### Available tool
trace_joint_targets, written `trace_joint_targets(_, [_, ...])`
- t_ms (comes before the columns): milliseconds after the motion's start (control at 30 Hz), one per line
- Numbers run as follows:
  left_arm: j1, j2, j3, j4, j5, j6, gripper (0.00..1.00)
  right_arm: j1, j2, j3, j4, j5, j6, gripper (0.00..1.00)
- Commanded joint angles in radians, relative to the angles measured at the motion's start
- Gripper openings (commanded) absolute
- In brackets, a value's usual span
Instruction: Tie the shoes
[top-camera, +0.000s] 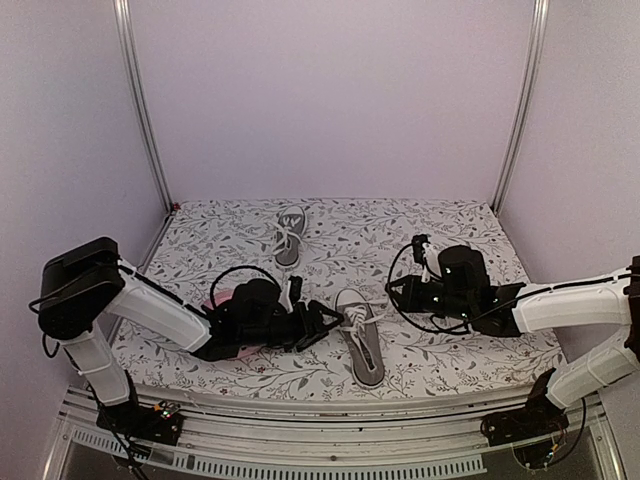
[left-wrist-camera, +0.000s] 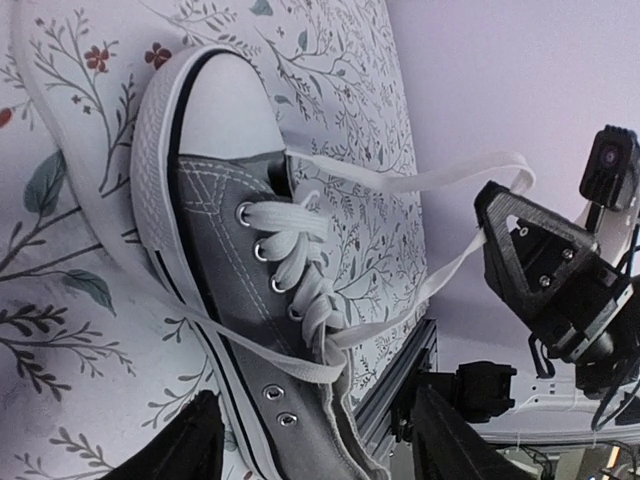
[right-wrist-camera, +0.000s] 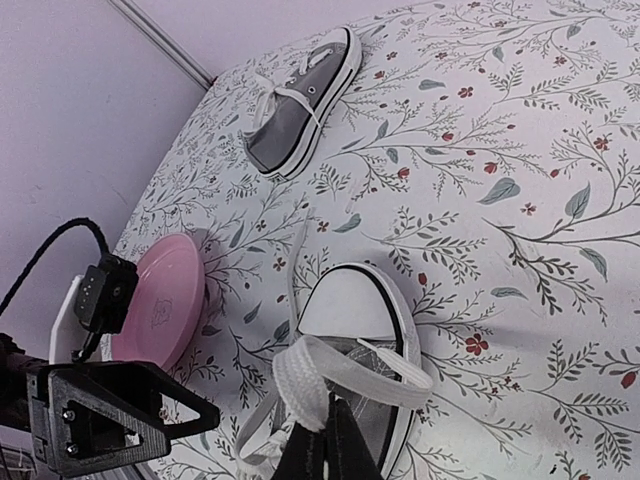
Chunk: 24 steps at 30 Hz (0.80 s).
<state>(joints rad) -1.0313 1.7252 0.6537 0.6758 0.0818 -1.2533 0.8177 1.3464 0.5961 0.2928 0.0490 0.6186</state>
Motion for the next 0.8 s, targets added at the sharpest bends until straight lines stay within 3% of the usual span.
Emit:
trace_joint_targets(0, [-0.006,0.058,-0.001,0.12,0.033,-0.135,0.64,-0.002,-0.02,0.005,0.005,0.02,0.02,0.02])
trace_joint_targets(267, [-0.009,0.143,0.016,0.153,0.06,-0.237,0.69,-0.003,-0.044,0.002,0.001,0.029,0.012,0.02])
trace_joint_targets(767, [0.054,0.3,0.079,0.225,0.085,-0.254,0.69,-0.006,-0.058,0.001,-0.003,0.022,0.013,0.02])
